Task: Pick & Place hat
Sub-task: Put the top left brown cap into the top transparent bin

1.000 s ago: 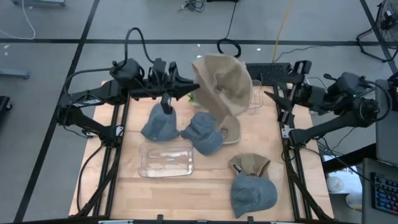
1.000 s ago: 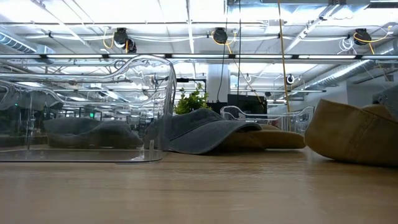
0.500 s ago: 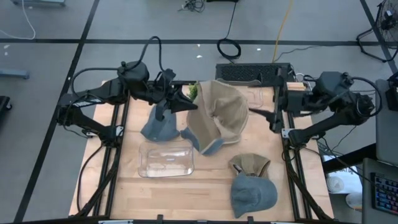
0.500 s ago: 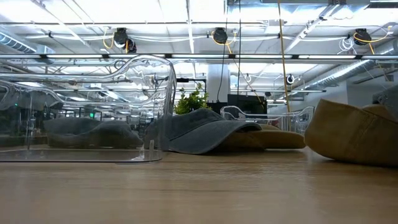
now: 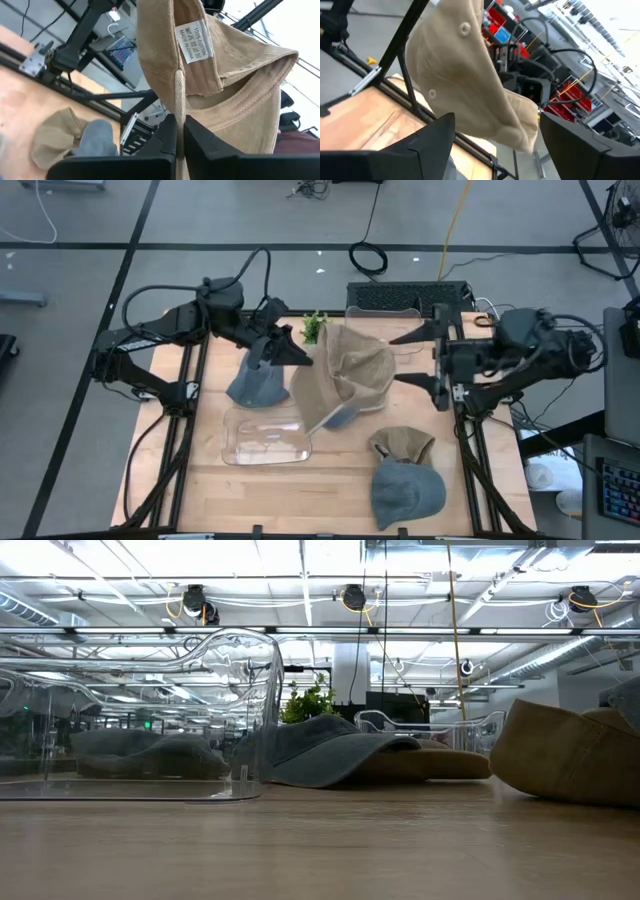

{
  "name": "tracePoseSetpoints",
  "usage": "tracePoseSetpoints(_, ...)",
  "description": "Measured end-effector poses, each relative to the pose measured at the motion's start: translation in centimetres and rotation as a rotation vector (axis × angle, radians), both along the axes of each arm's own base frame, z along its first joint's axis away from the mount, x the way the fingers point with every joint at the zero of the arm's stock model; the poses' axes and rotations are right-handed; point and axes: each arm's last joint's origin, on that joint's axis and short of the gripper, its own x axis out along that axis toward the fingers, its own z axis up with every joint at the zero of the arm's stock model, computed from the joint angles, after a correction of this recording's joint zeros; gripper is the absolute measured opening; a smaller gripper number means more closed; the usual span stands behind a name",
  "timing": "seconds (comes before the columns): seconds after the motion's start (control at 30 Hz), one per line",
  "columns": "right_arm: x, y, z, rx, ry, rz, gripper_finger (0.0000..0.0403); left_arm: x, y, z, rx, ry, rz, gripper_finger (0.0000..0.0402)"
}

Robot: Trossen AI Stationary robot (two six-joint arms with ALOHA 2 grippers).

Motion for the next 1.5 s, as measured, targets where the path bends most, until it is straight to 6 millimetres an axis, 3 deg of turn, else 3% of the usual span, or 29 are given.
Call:
tracePoseSetpoints(0.23, 1.6, 0.5, -0.7, -0.026, 0.03, 0.002, 0.0271, -0.1, 0.0, -0.6, -0.053, 0.082, 0.003, 0.001)
tracePoseSetpoints(0.33, 2.1, 0.6, -1.0, -0.029, 0.053, 0.002, 0.0247, -0.1, 0.0, -0.6, -0.053, 0.081, 0.003, 0.001)
tracePoseSetpoints(0.43, 2.6, 0.7, -1.4, -0.072, 0.075, 0.005, 0.0187, -0.1, 0.0, -0.6, -0.052, 0.081, 0.0, 0.001)
tracePoseSetpoints(0.6, 3.1, 0.9, -1.4, -0.144, 0.059, 0.011, 0.0032, -0.1, -0.1, -0.6, -0.056, 0.081, -0.027, 0.001)
tracePoseSetpoints(0.63, 3.2, 0.9, -1.4, -0.155, 0.054, 0.012, 0.0017, -0.1, -0.1, -0.6, -0.057, 0.082, -0.029, 0.001)
tracePoseSetpoints(1.0, 2.8, 0.7, -1.1, -0.179, 0.037, -0.035, 0.0001, -0.1, 0.6, -0.3, -0.051, 0.047, -0.009, 0.0048)
tracePoseSetpoints(1.27, 0.7, 0.0, -0.2, 0.031, 0.002, -0.058, 0.0001, -0.3, 1.3, 1.7, 0.172, -0.249, -0.041, 0.0077)
tracePoseSetpoints(1.5, -0.8, -0.2, 0.8, 0.112, -0.061, -0.053, 0.0, -0.6, 3.3, 1.4, 0.279, -0.255, 0.025, 0.0085)
